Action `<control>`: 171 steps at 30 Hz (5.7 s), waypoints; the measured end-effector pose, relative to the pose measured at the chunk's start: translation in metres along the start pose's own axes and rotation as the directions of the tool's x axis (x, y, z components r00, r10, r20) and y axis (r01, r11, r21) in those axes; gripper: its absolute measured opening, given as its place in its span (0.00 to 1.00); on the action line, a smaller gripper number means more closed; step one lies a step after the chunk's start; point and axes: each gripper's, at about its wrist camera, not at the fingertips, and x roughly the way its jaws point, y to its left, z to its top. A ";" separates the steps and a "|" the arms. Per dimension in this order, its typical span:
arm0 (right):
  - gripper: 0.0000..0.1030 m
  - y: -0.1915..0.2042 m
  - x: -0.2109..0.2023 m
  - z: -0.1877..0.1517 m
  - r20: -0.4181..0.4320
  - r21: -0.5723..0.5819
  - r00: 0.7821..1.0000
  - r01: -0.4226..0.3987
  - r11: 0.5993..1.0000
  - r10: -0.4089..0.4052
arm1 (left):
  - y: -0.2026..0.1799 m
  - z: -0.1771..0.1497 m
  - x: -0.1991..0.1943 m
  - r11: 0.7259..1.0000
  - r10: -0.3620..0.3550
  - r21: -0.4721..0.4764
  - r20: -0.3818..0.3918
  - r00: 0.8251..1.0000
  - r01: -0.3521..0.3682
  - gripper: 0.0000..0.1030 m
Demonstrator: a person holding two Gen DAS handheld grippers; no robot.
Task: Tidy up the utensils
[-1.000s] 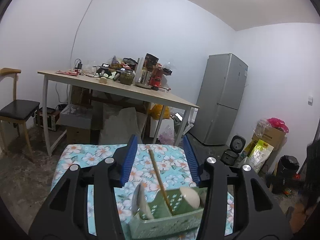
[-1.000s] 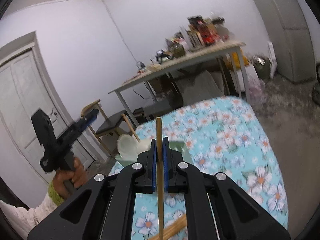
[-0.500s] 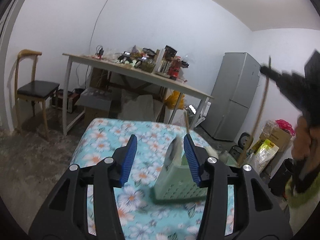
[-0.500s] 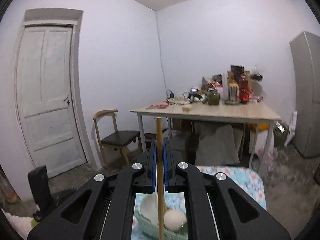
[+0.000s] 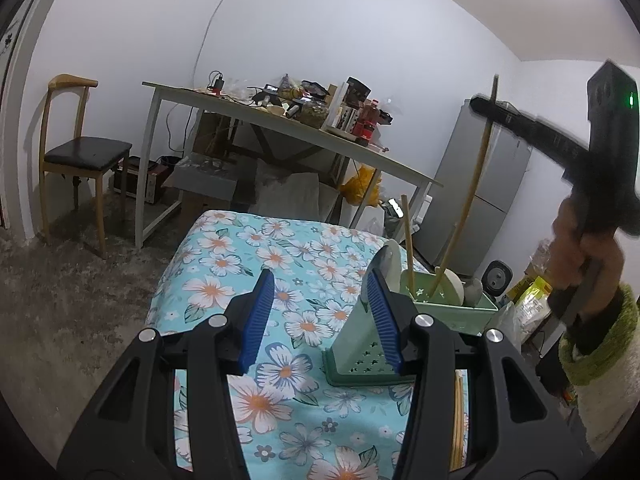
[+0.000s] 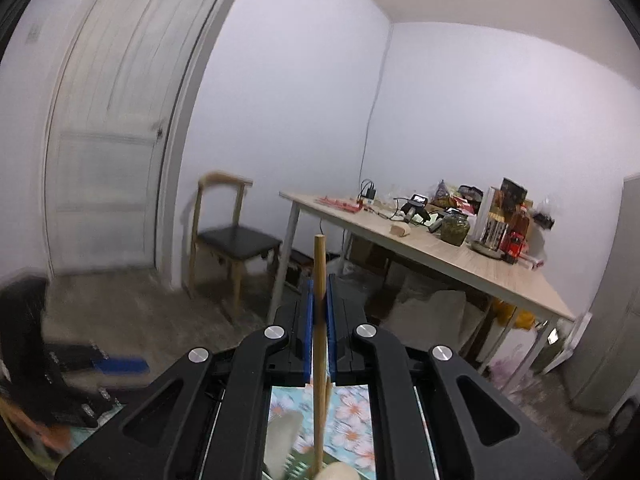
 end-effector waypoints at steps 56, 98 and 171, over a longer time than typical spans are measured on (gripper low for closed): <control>0.09 -0.038 -0.084 -0.368 -0.262 0.965 0.871 0.239 0.107 0.415 | -0.075 -0.114 0.049 0.978 -0.141 0.065 -0.496 0.857 0.199 0.66; 0.09 -0.066 -0.118 -0.387 -0.244 0.969 0.888 0.207 0.134 0.390 | -0.132 -0.160 0.154 0.923 -0.303 -0.076 -0.749 0.589 0.378 0.15; 0.06 -0.110 -0.142 -0.258 -0.197 0.886 0.977 0.139 0.442 0.088 | -0.137 -0.009 0.067 0.923 -0.219 0.174 -0.496 0.840 0.344 0.05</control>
